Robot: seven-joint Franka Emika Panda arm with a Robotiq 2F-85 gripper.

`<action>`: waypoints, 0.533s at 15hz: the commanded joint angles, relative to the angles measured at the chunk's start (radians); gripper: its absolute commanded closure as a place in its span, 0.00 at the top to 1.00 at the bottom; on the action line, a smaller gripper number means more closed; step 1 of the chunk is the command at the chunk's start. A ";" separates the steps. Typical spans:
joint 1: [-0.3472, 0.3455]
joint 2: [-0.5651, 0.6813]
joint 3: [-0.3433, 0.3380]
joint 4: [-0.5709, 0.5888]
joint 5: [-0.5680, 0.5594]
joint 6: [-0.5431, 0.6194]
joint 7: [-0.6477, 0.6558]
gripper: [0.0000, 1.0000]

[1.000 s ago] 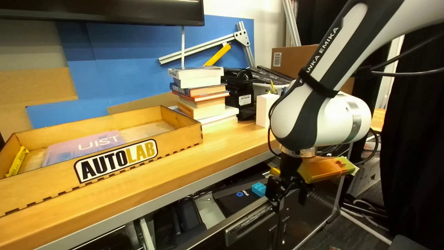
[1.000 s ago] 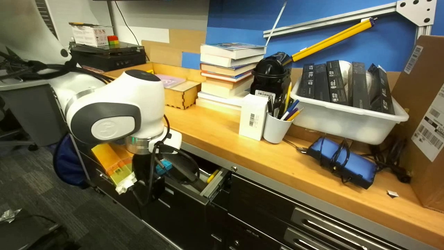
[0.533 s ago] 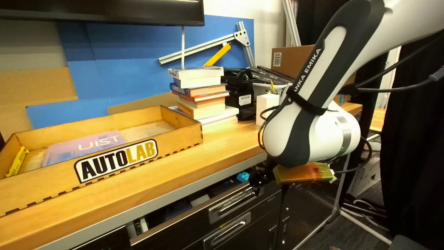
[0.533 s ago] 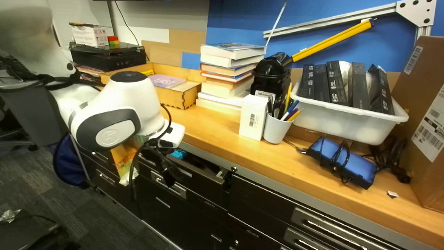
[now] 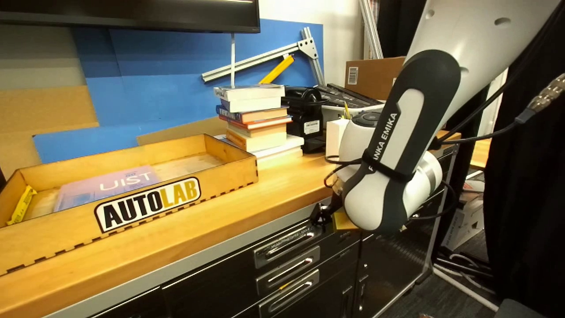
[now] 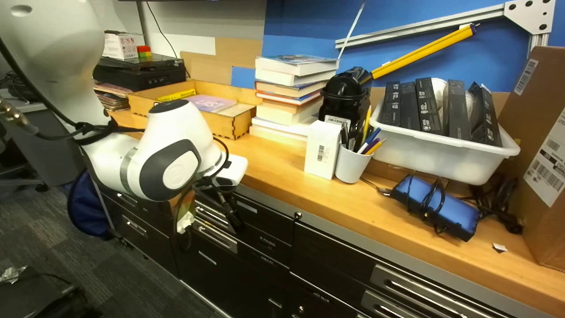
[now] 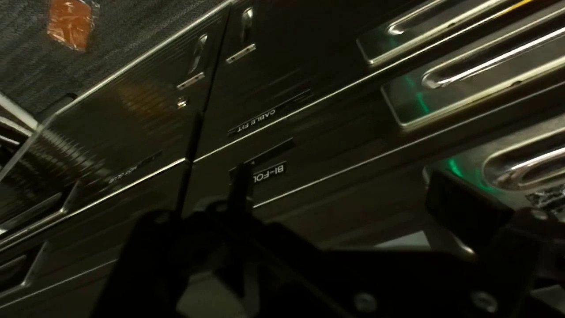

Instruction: Put the blue lego brick in the open drawer then close the drawer

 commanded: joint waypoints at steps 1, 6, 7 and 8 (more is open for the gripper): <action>0.185 0.033 -0.163 0.032 -0.009 0.009 0.081 1.00; 0.222 -0.235 -0.216 -0.100 -0.126 -0.140 -0.117 1.00; 0.231 -0.278 -0.224 -0.100 -0.136 -0.216 -0.161 1.00; 0.233 -0.328 -0.229 -0.099 -0.151 -0.289 -0.206 1.00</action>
